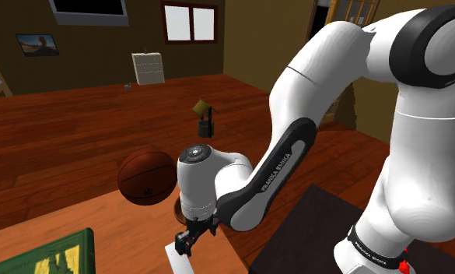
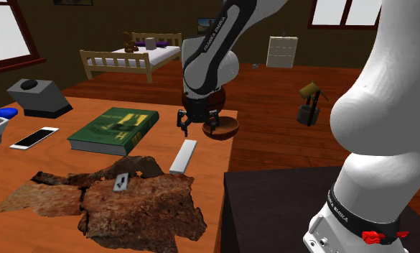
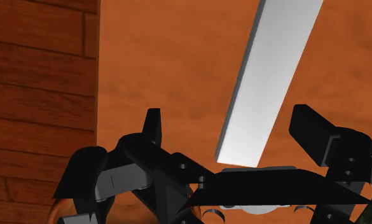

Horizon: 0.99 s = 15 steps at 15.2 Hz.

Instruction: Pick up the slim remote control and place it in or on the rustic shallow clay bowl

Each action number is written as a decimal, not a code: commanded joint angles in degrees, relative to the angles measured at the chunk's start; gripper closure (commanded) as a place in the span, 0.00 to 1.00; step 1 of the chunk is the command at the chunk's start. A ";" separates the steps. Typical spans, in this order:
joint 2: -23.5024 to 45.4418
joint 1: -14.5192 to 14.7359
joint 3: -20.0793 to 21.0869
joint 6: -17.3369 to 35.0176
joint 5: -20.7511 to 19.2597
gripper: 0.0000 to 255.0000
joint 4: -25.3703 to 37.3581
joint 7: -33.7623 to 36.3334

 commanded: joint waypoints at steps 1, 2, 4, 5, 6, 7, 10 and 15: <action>5.02 2.42 -1.82 1.36 -3.69 0.00 3.19 3.64; 7.28 3.80 -2.74 1.85 -5.03 0.00 4.85 5.14; 11.68 6.53 -4.51 2.67 -7.19 0.00 8.35 7.71; 13.83 7.86 -5.32 3.00 -8.06 0.00 10.19 8.80; 15.51 8.88 -5.94 3.22 -8.64 0.00 11.68 9.57; 16.21 9.26 -6.41 3.73 -9.06 0.00 11.89 9.87; 18.36 10.34 -7.76 5.20 -10.32 0.00 12.58 10.77; 20.95 11.63 -9.34 6.90 -11.70 0.00 13.54 11.77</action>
